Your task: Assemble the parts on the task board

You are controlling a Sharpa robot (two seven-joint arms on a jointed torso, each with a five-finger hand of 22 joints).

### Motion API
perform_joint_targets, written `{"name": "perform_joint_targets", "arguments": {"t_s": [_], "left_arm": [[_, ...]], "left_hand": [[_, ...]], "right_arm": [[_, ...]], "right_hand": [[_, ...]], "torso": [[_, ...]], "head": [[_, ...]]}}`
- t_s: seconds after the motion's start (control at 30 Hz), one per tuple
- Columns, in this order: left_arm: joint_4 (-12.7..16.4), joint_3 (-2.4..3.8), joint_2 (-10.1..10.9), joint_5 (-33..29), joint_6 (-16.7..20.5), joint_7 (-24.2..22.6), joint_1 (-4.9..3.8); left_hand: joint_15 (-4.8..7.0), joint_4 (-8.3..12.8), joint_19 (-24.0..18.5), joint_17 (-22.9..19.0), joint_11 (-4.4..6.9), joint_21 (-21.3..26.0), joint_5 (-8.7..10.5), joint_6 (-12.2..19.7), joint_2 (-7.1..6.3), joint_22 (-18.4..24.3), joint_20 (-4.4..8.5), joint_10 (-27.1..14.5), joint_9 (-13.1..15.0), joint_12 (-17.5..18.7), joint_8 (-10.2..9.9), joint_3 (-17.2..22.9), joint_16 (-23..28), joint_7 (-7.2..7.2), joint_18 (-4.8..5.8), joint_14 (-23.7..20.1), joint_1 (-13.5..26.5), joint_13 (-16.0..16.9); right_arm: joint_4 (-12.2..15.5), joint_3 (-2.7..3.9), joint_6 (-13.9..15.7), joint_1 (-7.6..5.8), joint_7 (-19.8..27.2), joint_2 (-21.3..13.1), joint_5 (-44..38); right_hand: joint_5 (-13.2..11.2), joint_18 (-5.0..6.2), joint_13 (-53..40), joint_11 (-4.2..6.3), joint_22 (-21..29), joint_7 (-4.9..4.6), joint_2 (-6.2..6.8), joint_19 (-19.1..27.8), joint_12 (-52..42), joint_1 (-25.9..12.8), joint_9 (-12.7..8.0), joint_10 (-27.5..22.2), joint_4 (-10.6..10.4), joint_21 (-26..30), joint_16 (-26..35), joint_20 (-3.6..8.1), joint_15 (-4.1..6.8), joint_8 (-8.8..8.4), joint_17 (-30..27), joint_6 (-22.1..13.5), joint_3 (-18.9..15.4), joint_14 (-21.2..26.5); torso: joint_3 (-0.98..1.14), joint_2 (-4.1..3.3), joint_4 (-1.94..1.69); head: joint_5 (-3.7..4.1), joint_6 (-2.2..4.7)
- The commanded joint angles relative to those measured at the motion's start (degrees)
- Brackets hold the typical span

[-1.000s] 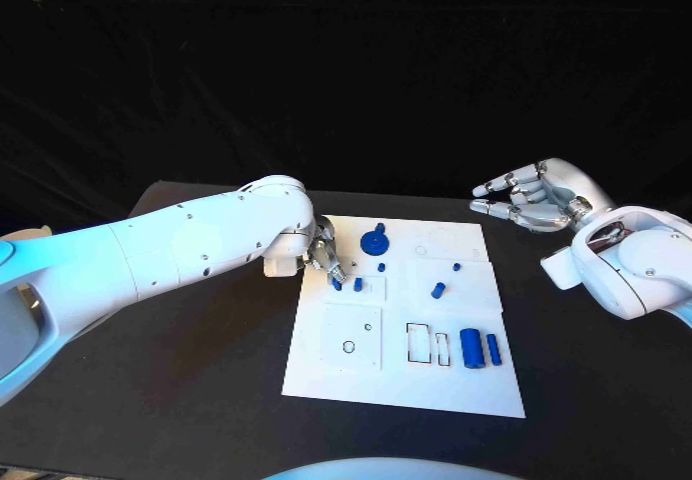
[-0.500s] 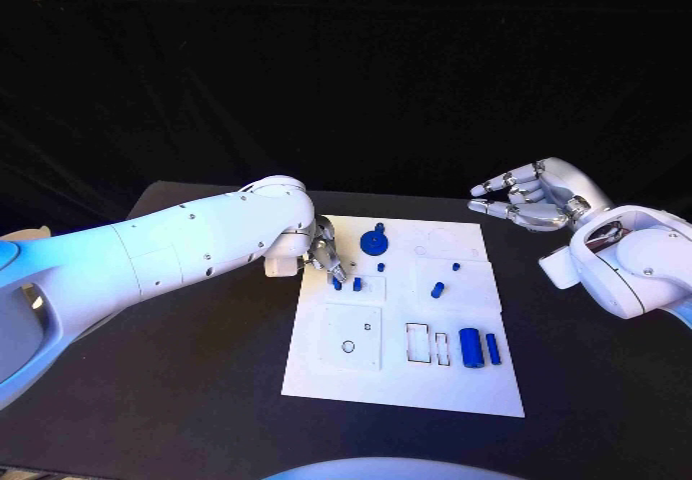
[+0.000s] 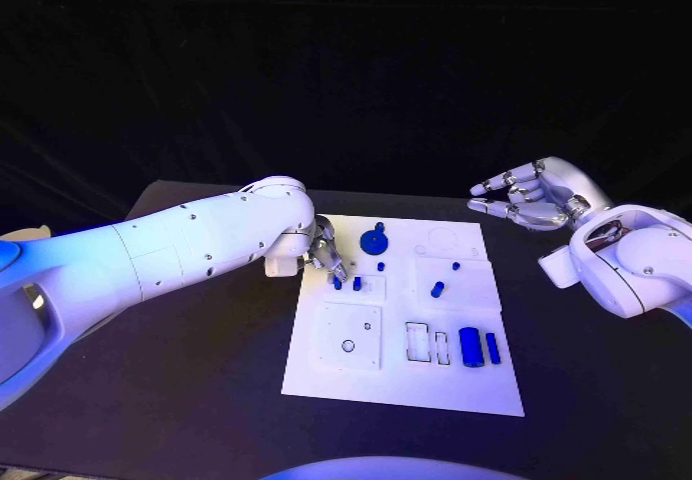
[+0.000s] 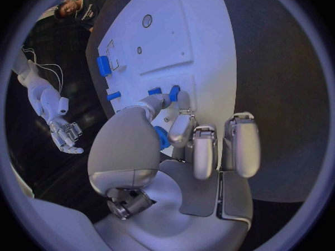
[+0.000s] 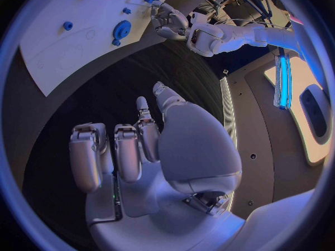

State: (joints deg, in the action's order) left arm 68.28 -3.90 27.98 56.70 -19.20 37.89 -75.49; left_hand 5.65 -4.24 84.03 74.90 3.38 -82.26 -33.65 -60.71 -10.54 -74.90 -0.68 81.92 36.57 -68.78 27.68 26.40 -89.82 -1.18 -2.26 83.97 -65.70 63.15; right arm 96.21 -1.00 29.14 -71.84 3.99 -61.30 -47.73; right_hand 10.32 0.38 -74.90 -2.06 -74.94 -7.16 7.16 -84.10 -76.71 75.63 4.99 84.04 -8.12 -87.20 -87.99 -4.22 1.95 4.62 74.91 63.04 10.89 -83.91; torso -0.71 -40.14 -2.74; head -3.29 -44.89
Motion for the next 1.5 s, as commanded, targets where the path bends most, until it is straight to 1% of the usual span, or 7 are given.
{"name": "perform_joint_targets", "arguments": {"t_s": [0.03, 0.97, 1.07, 1.2, 1.37, 1.43, 1.5], "left_arm": [[0.04, -0.22, -0.13, -0.21, -0.83, 0.13, 0.35], [-0.27, -0.22, 0.06, 1.02, 1.33, 0.22, 0.45], [-0.15, -0.21, 0.25, 1.06, 1.66, 0.17, 0.48], [0.19, -0.19, 0.61, 1.08, 2.53, 0.06, 0.55], [0.96, -0.15, 1.32, 0.89, 4.44, -0.19, 0.62], [1.43, -0.12, 1.78, 0.21, 5.88, -0.38, 0.64], [1.92, -0.04, 2.27, -1.49, 8.31, -1.03, 0.65]], "left_hand": [[0.53, 0.93, 4.33, 15.1, 0.14, -0.26, 0.0, -1.06, 0.01, -13.02, 0.6, 0.18, 0.05, -0.35, -0.4, 0.22, -0.18, 0.91, 0.71, 6.03, 0.76, 0.2], [0.8, -4.96, 4.57, 15.1, 0.41, -1.19, 0.28, -3.14, 0.91, -13.29, 0.9, 0.45, 0.42, -0.83, -1.87, -11.41, -0.18, 1.26, 0.91, 6.03, 4.37, 1.45], [0.81, -5.71, 4.62, 15.1, 0.43, -1.37, 2.11, -3.27, 1.21, -13.34, 0.92, 0.53, 0.57, -0.98, -1.89, -12.8, -0.18, 1.29, 0.95, 6.03, 4.51, 1.67], [0.83, -6.22, 4.67, 15.1, 0.44, -1.59, 2.43, -3.36, 1.45, -13.4, 0.92, 0.6, 0.69, -1.08, -1.84, -13.55, -0.18, 1.3, 1.0, 6.03, 4.6, 1.79], [0.8, -8.31, 4.75, 15.1, 0.45, -1.89, 8.21, -3.56, 1.9, -13.48, 0.92, 0.81, 1.14, -1.43, -1.64, -16.63, -0.18, 1.32, 1.06, 6.03, 5.33, 2.21], [0.81, -8.94, 4.76, 15.1, 0.43, -1.91, 9.48, -3.58, 2.15, -13.49, 0.92, 0.82, 1.27, -1.47, -1.6, -17.55, -0.18, 1.32, 1.06, 6.03, 5.2, 2.27], [0.81, -9.14, 4.71, 15.1, 0.42, -1.65, 9.73, -3.51, 2.26, -13.42, 0.93, 0.71, 1.29, -1.19, -1.64, -17.84, -0.18, 1.3, 1.01, 6.03, 5.08, 1.94]], "right_arm": [[0.13, 0.01, -0.57, 0.03, 0.55, 0.01, -0.07], [0.29, 0.01, -0.39, 0.03, 0.56, -0.03, -0.08], [0.23, 0.01, -0.39, 0.03, 0.56, 0.0, -0.09], [0.13, 0.01, -0.36, 0.03, 0.57, 0.07, -0.09], [0.01, 0.01, -0.4, 0.03, 0.59, 0.21, -0.09], [-0.05, 0.01, -0.43, 0.03, 0.61, 0.27, -0.09], [-0.14, 0.01, -0.45, 0.03, 0.6, 0.33, -0.1]], "right_hand": [[0.06, 0.7, -8.56, -0.19, -11.43, 0.06, -0.42, -3.57, 0.29, -0.1, 0.06, -0.07, 0.03, 0.32, 0.32, 0.02, -0.11, -0.34, 12.29, -0.49, -0.22, -5.38], [0.31, 0.73, -8.44, -0.24, -11.31, 0.0, -0.85, -3.48, 0.52, 0.55, 0.08, -0.21, 0.28, 0.45, 0.41, -0.03, -0.15, -0.42, 12.19, -0.74, -0.46, -5.35], [0.35, 0.74, -8.41, -0.25, -11.29, -0.02, -0.88, -3.48, 0.59, 0.6, 0.08, -0.24, 0.31, 0.46, 0.44, -0.04, -0.16, -0.43, 12.16, -0.77, -0.48, -5.35], [0.42, 0.76, -8.38, -0.27, -11.23, -0.03, -0.9, -3.43, 0.64, 0.67, 0.07, -0.27, 0.34, 0.52, 0.51, -0.05, -0.16, -0.45, 12.08, -0.82, -0.53, -5.33], [0.42, 0.76, -8.38, -0.27, -11.23, -0.03, -0.9, -3.43, 0.64, 0.67, 0.07, -0.27, 0.34, 0.52, 0.51, -0.05, -0.16, -0.45, 12.08, -0.82, -0.53, -5.33], [0.42, 0.76, -8.38, -0.27, -11.23, -0.03, -0.9, -3.43, 0.64, 0.67, 0.07, -0.27, 0.34, 0.52, 0.51, -0.05, -0.16, -0.45, 12.08, -0.82, -0.53, -5.33], [0.43, 0.76, -8.37, -0.27, -11.22, -0.04, -0.91, -3.43, 0.66, 0.69, 0.07, -0.28, 0.35, 0.52, 0.51, -0.05, -0.16, -0.46, 12.07, -0.84, -0.55, -5.33]], "torso": [[0.02, -0.03, 0.0], [-0.02, 0.01, 0.01], [-0.05, 0.02, 0.02], [-0.06, 0.02, 0.01], [-0.08, 0.03, -0.02], [-0.05, 0.06, 0.01], [-0.06, 0.05, -0.01]], "head": [[0.03, -0.01], [0.09, 0.03], [0.03, -0.02], [0.0, 0.04], [0.11, 0.08], [0.08, 0.15], [0.2, 0.23]]}}
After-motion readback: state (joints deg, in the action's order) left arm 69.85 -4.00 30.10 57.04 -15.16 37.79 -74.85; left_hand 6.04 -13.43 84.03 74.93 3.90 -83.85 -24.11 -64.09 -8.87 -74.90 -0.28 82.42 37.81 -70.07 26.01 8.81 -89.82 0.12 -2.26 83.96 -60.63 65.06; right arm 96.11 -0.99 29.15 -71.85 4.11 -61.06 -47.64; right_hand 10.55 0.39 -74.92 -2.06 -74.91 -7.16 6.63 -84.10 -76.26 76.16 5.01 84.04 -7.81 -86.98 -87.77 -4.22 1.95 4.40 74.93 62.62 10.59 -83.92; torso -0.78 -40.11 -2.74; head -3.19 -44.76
